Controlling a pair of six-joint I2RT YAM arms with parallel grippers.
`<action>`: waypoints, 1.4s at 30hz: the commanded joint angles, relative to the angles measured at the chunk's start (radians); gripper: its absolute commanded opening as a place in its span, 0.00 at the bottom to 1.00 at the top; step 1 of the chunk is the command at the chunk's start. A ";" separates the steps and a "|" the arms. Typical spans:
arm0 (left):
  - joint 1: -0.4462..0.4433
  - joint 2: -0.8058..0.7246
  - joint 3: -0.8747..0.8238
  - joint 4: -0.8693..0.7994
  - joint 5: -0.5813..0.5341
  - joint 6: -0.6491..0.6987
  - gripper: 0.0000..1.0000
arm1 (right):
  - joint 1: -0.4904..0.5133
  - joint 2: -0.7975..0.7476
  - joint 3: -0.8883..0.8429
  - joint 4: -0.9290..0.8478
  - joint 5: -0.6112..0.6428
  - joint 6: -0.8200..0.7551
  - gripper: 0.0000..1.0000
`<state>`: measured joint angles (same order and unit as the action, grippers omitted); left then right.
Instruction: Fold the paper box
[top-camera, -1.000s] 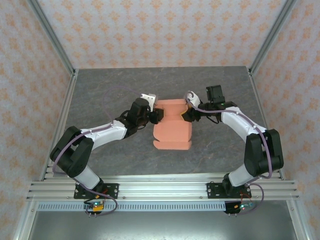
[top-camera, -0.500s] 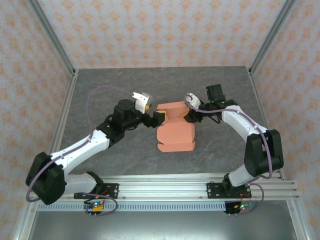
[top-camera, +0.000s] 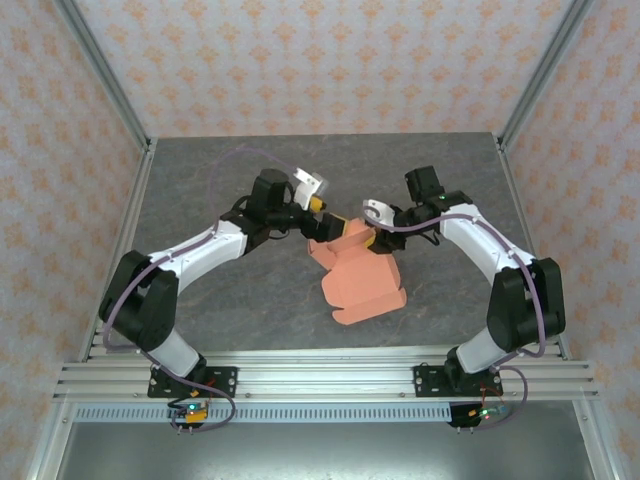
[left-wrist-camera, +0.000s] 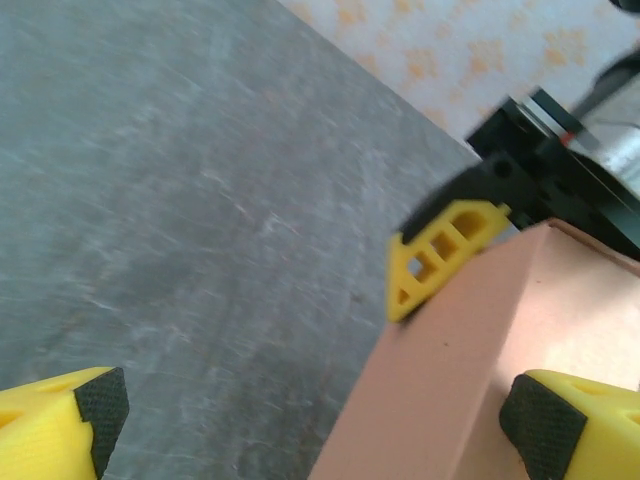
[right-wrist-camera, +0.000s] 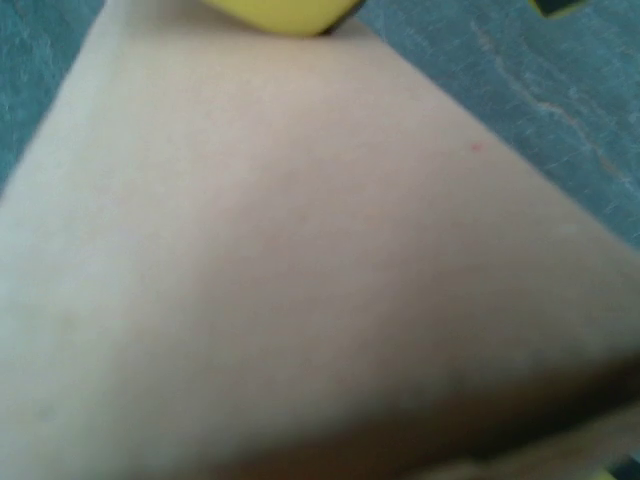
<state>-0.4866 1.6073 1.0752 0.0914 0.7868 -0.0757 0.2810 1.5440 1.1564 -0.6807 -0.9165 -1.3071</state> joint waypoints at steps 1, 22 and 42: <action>-0.040 -0.011 0.048 -0.068 0.147 0.107 1.00 | 0.006 0.019 0.020 -0.026 -0.019 -0.060 0.40; -0.109 0.156 0.161 -0.282 0.118 0.258 0.60 | 0.007 0.124 0.057 0.021 -0.051 -0.046 0.44; -0.104 0.221 0.015 0.115 -0.086 -0.135 0.48 | -0.006 -0.033 -0.127 0.444 0.033 0.345 0.99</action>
<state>-0.5892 1.8191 1.1217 0.1040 0.7734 -0.1089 0.2760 1.6142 1.0676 -0.4072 -0.8948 -1.0973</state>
